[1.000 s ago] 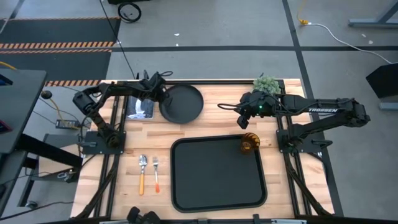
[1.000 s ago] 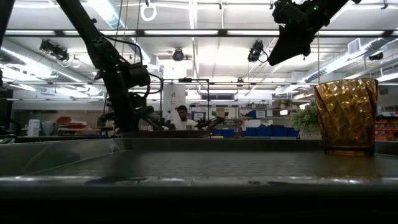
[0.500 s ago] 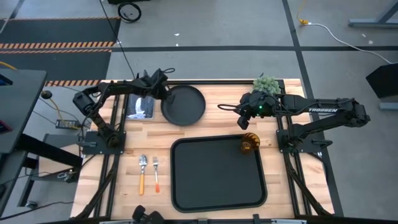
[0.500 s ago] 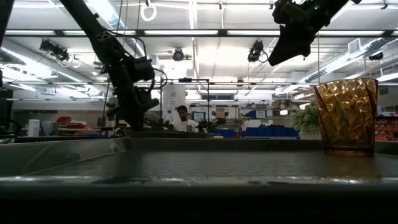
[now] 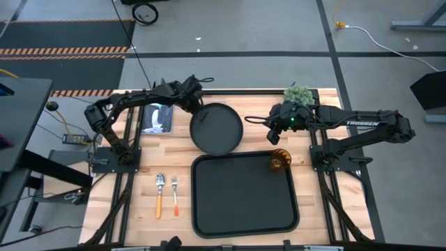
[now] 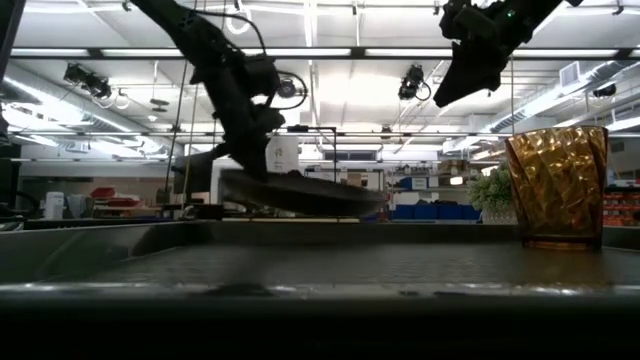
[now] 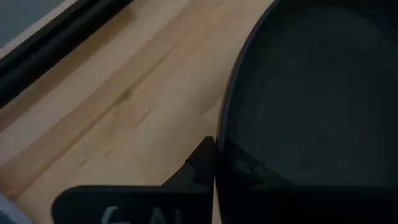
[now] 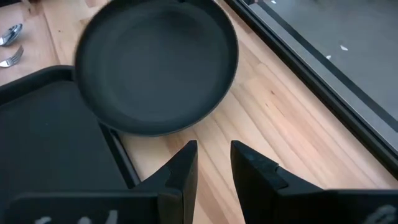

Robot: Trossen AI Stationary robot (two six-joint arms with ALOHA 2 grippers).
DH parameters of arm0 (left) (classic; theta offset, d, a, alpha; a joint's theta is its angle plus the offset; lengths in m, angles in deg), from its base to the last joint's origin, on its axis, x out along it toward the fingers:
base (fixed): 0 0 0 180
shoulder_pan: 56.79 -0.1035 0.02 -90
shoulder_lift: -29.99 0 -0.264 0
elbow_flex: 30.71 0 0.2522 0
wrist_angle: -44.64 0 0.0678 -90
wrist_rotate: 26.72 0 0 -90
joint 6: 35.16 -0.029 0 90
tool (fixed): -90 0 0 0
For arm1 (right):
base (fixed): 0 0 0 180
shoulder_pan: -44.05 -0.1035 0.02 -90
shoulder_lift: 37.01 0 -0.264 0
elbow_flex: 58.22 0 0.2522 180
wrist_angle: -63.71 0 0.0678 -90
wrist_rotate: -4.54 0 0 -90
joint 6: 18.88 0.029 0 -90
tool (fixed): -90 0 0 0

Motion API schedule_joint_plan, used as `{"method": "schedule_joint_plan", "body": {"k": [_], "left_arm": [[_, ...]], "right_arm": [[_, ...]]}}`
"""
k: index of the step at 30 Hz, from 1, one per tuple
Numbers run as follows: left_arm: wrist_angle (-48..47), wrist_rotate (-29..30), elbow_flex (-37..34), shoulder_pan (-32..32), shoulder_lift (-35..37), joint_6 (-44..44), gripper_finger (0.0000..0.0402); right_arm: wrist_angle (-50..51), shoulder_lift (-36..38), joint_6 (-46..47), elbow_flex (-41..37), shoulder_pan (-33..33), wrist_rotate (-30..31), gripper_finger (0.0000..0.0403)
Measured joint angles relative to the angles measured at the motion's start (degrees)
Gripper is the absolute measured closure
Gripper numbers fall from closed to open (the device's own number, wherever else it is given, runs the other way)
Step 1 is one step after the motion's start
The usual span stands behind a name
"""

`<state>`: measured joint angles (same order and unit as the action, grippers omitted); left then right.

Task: Pick and place plate/cup/fork/spoon on tray
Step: Put the black plate on the black serving tray to the bottom of the brown glass

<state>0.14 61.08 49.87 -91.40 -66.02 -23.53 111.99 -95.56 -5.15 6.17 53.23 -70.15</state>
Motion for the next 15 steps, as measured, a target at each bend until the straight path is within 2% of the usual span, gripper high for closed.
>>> {"method": "schedule_joint_plan", "body": {"k": [3, 7, 15], "left_arm": [[-1.2, -0.3, 1.9, 1.2, 0.0, -0.5, 0.0388], [-1.5, -4.2, 2.1, 4.0, 0.0, -1.1, 0.0389], [1.8, -4.0, 2.2, 16.9, -1.9, 3.1, 0.0389]], "right_arm": [[0.0, 0.2, -0.3, 0.0, 0.3, 0.0, 0.03], [0.2, 0.4, -1.5, 0.0, 1.0, 0.0, 0.03], [0.3, 0.9, -3.3, 0.0, 4.0, -1.2, 0.03]]}}
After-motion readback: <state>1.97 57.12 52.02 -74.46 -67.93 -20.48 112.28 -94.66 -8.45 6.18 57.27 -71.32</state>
